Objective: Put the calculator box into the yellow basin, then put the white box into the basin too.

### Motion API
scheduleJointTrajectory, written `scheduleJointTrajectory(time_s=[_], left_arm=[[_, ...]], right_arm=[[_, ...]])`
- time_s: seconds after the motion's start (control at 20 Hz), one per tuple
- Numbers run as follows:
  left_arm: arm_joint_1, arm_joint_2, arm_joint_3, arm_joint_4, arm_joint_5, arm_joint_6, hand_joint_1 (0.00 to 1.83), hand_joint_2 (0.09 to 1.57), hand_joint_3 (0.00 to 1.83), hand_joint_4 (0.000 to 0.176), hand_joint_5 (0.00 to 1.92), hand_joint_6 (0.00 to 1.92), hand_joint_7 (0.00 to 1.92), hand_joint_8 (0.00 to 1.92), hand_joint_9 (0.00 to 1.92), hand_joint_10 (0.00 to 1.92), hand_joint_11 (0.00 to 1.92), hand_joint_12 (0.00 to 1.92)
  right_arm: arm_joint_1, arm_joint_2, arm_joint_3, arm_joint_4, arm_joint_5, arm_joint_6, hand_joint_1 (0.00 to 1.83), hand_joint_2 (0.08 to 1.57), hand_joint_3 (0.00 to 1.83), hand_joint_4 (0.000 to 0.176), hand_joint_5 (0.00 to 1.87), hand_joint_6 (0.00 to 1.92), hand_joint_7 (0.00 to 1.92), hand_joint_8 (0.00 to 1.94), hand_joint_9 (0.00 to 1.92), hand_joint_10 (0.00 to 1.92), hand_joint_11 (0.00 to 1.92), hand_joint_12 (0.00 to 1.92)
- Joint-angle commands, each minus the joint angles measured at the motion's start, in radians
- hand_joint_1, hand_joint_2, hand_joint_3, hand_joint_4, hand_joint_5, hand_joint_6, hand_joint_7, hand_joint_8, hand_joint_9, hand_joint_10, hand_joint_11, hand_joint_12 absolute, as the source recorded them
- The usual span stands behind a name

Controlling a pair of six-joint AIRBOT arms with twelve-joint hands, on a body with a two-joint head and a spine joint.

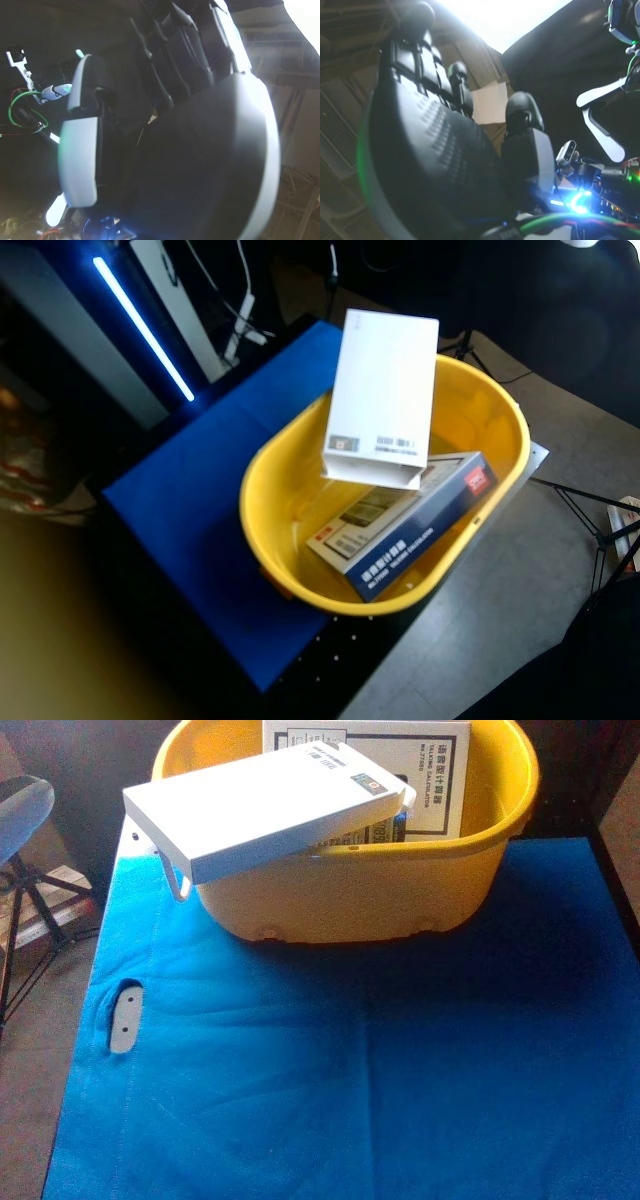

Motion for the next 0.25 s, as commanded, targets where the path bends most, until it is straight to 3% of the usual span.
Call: scheduleJointTrajectory(time_s=[0.0,0.05,0.1,0.15,0.2], left_arm=[[-0.004,-0.002,0.006,0.001,-0.116,-0.005,0.73,1.33,0.00,0.000,0.74,0.00,0.80,0.00,0.75,0.27,0.46,1.34],[-0.004,-0.002,0.006,0.000,-0.116,-0.006,0.73,1.33,0.00,0.000,0.74,0.00,0.80,0.00,0.75,0.27,0.46,1.34],[-0.004,-0.002,0.006,0.000,-0.116,-0.007,0.73,1.33,0.00,0.000,0.74,0.00,0.80,0.00,0.75,0.27,0.46,1.34],[-0.004,-0.002,0.006,0.000,-0.116,-0.007,0.73,1.33,0.00,0.000,0.74,0.00,0.80,0.00,0.75,0.27,0.46,1.34],[-0.004,-0.002,0.005,-0.001,-0.116,-0.008,0.73,1.33,0.00,0.000,0.74,0.00,0.80,0.00,0.75,0.27,0.46,1.34]], right_arm=[[0.005,0.002,0.007,0.047,0.098,0.007,0.37,1.24,0.00,0.037,0.22,0.00,0.04,0.01,0.00,0.60,0.10,1.91],[0.005,0.001,0.007,0.047,0.098,0.007,0.40,1.23,0.00,0.051,0.22,0.00,0.03,0.01,0.00,0.54,0.10,1.91],[0.005,-0.001,0.007,0.047,0.098,0.007,0.48,1.19,0.00,0.060,0.27,0.00,0.18,0.03,0.08,1.03,0.38,1.91],[0.005,-0.003,0.007,0.047,0.098,0.007,0.44,1.17,0.00,0.074,0.18,0.00,0.09,0.00,0.20,0.58,0.33,1.67],[0.005,-0.005,0.008,0.048,0.098,0.007,0.47,1.19,0.00,0.117,0.11,0.00,0.02,0.00,0.24,0.43,0.37,1.57]])
